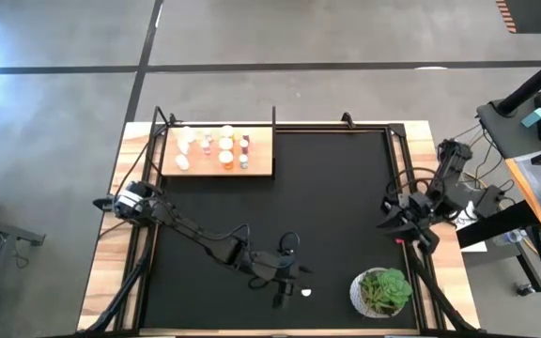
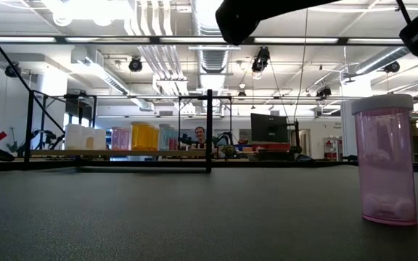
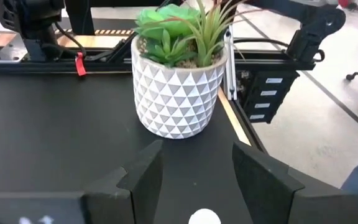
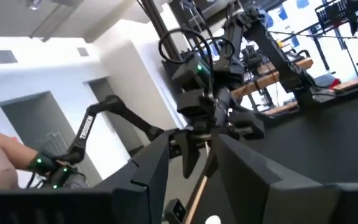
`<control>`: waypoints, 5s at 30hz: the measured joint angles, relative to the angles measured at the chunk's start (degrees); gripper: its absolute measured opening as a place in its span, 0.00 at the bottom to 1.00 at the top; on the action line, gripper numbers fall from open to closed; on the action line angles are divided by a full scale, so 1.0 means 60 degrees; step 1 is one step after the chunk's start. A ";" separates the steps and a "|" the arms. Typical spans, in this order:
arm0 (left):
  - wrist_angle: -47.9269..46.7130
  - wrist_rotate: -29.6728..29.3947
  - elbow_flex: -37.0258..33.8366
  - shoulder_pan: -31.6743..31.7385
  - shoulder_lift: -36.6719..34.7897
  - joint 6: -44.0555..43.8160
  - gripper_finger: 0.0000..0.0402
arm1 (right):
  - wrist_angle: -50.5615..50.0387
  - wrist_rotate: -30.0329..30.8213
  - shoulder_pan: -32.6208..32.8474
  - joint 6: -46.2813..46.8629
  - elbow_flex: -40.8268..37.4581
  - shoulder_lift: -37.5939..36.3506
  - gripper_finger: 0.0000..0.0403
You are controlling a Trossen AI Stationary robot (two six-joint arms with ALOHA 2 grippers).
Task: Pick and place medicine bottles onto shelf by color
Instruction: Put the pink pill bottle on the shelf aligned with the other pink pill bottles
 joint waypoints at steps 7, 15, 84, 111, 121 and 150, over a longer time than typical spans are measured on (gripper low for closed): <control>0.0041 -0.0004 0.0005 0.0022 0.0000 -0.0008 0.44 | 0.0539 -0.0026 0.0001 0.0046 -0.0822 -0.0395 0.28; 0.0246 -0.0004 0.0006 0.0018 0.0011 -0.0040 0.44 | 0.0571 -0.0001 0.0002 0.0611 -0.1076 -0.0364 0.25; 0.1239 -0.0776 -0.0054 -0.0565 0.2215 0.0743 0.44 | 0.0566 0.0010 0.0002 0.0558 -0.1094 -0.0293 0.25; 0.1212 -0.1389 -0.0083 -0.0379 0.1690 0.0705 0.25 | 0.0566 0.0010 0.0002 0.0558 -0.1095 -0.0293 0.24; 0.0627 -0.2271 -0.1660 0.0063 -0.0191 0.0785 0.25 | 0.0566 0.0010 -0.0001 0.0558 -0.1095 -0.0293 0.24; 0.1220 -0.2970 -1.0447 0.3119 -0.9158 0.2396 0.25 | 0.0567 0.0010 -0.0001 0.0558 -0.1095 -0.0293 0.24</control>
